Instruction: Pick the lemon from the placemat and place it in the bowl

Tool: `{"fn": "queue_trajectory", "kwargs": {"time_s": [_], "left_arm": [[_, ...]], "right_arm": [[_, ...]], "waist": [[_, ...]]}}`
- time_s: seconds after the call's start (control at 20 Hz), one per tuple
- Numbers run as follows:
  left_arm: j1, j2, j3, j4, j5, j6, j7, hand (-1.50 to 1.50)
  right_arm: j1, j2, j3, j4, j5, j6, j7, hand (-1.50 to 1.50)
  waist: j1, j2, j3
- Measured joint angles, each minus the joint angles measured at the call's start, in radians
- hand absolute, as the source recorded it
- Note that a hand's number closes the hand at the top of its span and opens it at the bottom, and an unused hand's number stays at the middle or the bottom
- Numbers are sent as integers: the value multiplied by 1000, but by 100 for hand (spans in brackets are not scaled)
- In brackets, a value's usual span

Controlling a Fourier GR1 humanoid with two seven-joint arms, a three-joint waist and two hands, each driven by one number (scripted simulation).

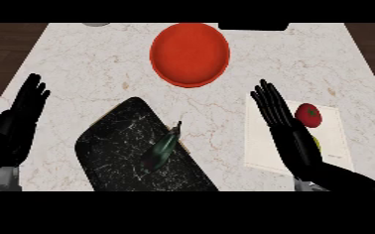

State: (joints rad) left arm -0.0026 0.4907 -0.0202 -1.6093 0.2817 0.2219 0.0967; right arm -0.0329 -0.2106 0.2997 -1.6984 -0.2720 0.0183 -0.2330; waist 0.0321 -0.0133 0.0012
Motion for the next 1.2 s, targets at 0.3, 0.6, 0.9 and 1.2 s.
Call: {"fn": "queue_trajectory", "kwargs": {"time_s": [0.3,0.6,0.9,1.2], "left_arm": [[-42,-68,-70,-20,-46,14,-31,0],[-52,-122,-121,-11,-53,17,-41,0],[-110,-191,-189,17,-100,40,-27,0],[-130,-228,-210,59,-126,34,-44,0]], "right_arm": [[41,-44,-43,78,110,-145,148,150],[122,-31,-186,122,301,-493,105,-150],[247,130,-159,12,426,-752,-76,-150],[383,88,-129,-212,673,-847,198,-150]], "waist": [[-46,13,-3],[-106,10,-6],[-74,10,-2],[-52,13,-5]]}}
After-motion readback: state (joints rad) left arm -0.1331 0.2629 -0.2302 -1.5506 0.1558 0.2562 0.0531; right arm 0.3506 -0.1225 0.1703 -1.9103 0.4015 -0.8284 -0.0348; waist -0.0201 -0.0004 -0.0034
